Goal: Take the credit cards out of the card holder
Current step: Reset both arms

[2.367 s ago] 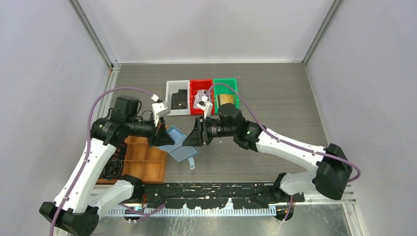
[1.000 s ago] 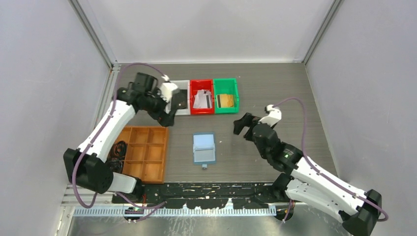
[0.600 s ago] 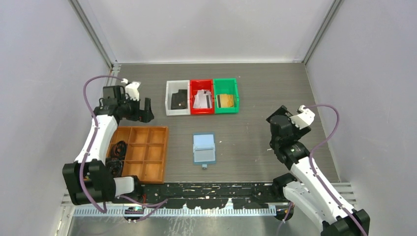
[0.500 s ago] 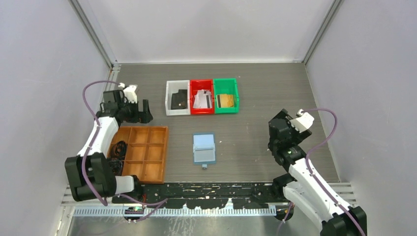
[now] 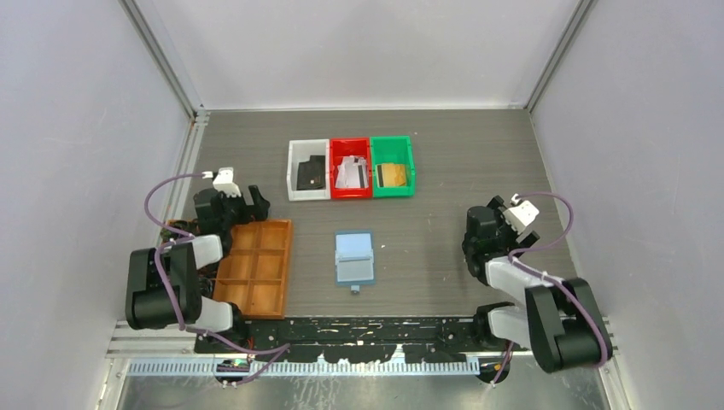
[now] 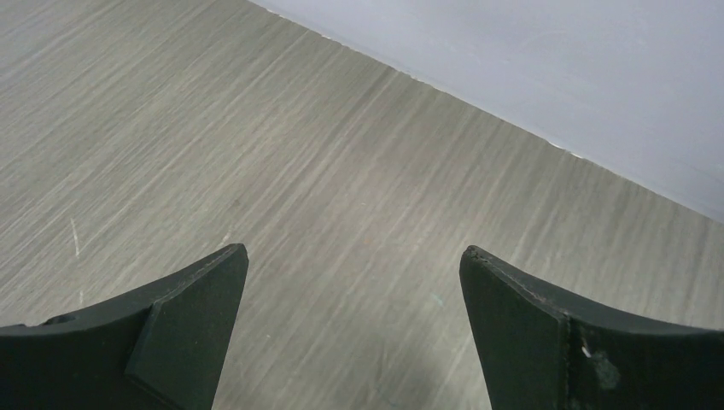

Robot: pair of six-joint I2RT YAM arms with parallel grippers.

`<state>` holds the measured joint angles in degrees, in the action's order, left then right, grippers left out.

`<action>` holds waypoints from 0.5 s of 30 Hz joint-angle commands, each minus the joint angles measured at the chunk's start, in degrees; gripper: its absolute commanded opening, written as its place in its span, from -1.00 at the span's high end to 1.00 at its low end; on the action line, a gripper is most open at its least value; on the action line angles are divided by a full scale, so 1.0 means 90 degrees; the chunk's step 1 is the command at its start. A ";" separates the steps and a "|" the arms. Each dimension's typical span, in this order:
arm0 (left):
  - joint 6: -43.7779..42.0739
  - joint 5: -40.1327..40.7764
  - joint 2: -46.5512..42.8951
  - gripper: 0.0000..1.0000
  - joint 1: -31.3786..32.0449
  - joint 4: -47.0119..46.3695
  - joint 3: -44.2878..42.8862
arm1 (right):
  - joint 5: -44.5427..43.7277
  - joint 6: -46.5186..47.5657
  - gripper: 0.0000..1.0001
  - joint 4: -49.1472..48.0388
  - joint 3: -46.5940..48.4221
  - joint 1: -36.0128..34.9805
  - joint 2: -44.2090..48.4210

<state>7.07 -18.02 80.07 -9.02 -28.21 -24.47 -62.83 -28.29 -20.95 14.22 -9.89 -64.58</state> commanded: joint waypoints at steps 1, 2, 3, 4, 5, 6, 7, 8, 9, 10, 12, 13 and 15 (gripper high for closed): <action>0.0172 0.0659 0.0397 -0.99 -0.0011 -0.1818 0.0084 | -0.0098 0.1046 -0.99 -0.2666 0.0128 0.0061 -0.0847; 0.0195 0.0631 0.0560 -0.99 -0.0012 -0.2169 0.0140 | 0.0046 0.1352 -0.99 -0.3036 0.0130 0.0115 -0.1079; 0.0111 0.0567 0.0485 -0.99 0.0011 -0.1947 0.0108 | 0.0228 0.1525 -0.99 -0.3318 0.0156 0.0179 -0.1261; 0.0063 0.0647 0.0429 -0.99 0.0064 -0.1882 0.0121 | 0.0338 0.1553 -0.99 -0.3199 0.0279 0.0226 -0.1384; 0.0060 0.0679 0.0449 -0.99 0.0090 -0.2097 0.0213 | 0.0548 0.1400 -0.99 -0.2802 0.0440 0.0254 -0.1375; 0.0059 0.0670 0.0452 -0.99 0.0093 -0.2367 0.0349 | 0.0878 0.1311 -0.99 -0.2941 0.0437 0.0321 -0.1455; 0.0030 0.0683 0.0438 -0.99 0.0117 -0.2657 0.0518 | 0.1106 0.1362 -0.99 -0.3554 0.0183 0.0361 -0.1662; -0.0032 0.0800 0.0451 -0.99 0.0195 -0.3038 0.0760 | 0.1149 0.1394 -0.99 -0.3954 0.0115 0.0367 -0.1887; -0.0123 0.1032 0.0600 -0.99 0.0325 -0.3623 0.1032 | 0.1169 0.1529 -0.99 -0.4297 0.0098 0.0367 -0.2046; -0.0199 0.1228 0.0914 -0.99 0.0463 -0.4500 0.1264 | 0.1356 0.1619 -0.99 -0.4271 0.0156 0.0369 -0.2056; -0.0265 0.1322 0.1421 -0.99 0.0602 -0.5578 0.1483 | 0.2091 0.1811 -0.99 -0.3948 0.0266 0.0367 -0.2075; -0.0263 0.1405 0.1267 -0.99 0.0619 -0.5229 0.1420 | 0.2478 0.2043 -0.99 -0.4186 0.0249 0.0369 -0.2238; -0.0138 0.1732 0.0872 -0.99 0.0616 -0.3768 0.0980 | 0.3298 0.2266 -0.99 -0.4377 0.0233 0.0372 -0.2568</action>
<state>4.71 -8.08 90.08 -4.19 -64.69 -13.23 -47.48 -13.74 -51.59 15.51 -6.63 -84.09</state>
